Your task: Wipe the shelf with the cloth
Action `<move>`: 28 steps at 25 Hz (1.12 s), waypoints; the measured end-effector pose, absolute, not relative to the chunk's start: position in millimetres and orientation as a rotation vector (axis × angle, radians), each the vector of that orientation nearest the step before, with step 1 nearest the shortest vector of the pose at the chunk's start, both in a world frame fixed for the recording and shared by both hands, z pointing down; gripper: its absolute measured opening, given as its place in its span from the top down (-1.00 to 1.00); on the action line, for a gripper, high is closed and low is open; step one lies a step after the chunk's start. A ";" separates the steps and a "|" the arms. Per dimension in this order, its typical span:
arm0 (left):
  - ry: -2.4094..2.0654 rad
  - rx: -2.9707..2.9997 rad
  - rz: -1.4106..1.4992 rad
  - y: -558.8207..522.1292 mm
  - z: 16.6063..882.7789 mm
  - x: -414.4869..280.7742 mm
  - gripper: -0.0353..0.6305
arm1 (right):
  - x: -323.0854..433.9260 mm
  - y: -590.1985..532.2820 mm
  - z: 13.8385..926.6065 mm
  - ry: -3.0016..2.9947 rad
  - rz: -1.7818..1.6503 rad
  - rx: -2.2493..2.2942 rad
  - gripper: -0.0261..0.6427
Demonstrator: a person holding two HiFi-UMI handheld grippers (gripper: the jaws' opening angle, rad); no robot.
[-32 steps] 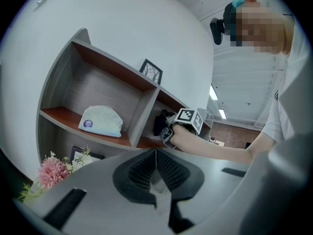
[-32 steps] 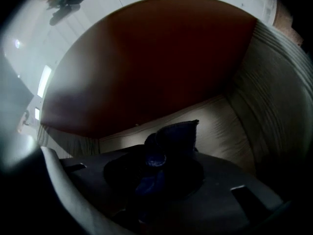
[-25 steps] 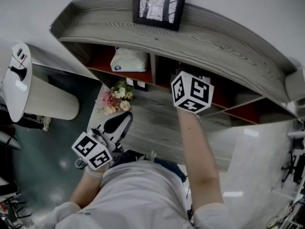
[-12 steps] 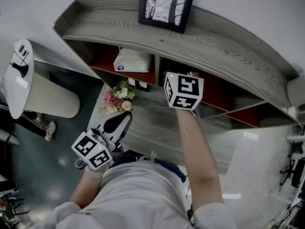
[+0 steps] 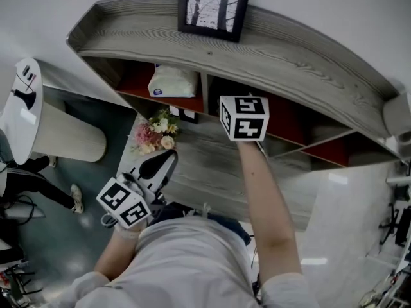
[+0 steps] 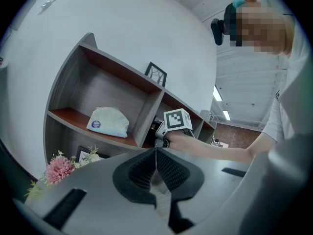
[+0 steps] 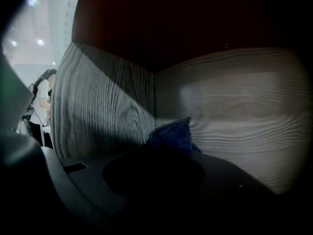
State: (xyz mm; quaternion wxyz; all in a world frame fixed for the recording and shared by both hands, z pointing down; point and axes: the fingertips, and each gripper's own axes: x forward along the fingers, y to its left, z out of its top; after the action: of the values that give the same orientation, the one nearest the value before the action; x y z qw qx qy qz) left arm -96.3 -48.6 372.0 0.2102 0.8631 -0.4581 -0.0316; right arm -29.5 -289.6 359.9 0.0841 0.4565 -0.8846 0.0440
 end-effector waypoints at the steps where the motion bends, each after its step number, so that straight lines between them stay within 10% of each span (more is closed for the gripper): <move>1: -1.270 2.401 -0.087 -48.3 372.2 -95.1 0.84 | -30.0 -289.4 364.9 -2.616 0.147 1.330 0.70; 28: -1.133 2.473 -0.071 -62.0 369.8 -62.2 0.84 | 55.0 -286.5 392.2 -2.359 0.226 1.394 0.70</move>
State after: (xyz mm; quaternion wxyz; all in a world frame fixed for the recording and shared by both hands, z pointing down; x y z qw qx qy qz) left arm -62.2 -62.0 369.8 0.2085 0.8889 -0.4071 -0.0254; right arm 55.0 -286.5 392.2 0.1951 0.4972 -0.8415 0.0807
